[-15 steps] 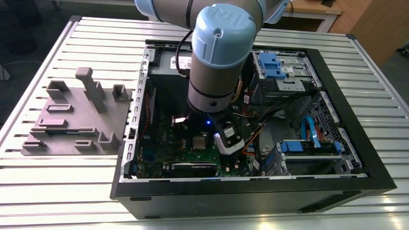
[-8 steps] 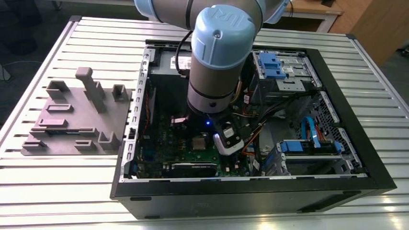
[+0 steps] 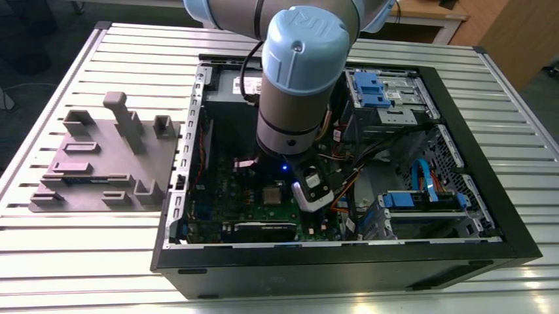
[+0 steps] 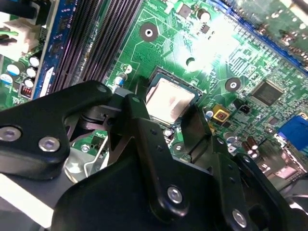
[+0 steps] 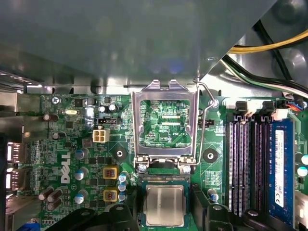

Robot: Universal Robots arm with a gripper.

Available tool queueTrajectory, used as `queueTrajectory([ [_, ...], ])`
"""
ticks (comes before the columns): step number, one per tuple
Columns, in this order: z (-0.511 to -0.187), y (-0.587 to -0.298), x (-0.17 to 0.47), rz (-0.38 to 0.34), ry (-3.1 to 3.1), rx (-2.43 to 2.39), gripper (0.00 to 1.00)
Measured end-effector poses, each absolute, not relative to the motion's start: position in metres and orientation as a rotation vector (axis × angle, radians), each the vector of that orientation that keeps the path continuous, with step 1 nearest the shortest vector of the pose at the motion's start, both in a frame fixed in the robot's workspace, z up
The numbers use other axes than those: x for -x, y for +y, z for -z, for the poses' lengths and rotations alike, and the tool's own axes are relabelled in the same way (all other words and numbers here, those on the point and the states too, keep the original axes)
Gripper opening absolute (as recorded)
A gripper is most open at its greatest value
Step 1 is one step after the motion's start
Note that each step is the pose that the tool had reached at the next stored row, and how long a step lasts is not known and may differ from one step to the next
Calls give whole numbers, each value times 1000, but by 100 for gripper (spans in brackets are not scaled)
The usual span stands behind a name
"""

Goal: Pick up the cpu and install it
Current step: 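Place the cpu into insertion slot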

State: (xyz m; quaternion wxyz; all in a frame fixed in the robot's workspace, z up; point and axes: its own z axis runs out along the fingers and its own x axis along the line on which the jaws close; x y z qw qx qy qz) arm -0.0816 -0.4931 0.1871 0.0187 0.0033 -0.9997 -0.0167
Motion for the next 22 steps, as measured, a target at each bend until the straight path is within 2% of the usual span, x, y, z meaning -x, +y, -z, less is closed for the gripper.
queueTrajectory([
  [10, -191, -493, 82, 50, -3103, -11, 52],
  [11, -191, -493, 82, 50, -3103, -11, 45],
  [22, -191, -493, 81, 49, -3103, -32, 45],
])
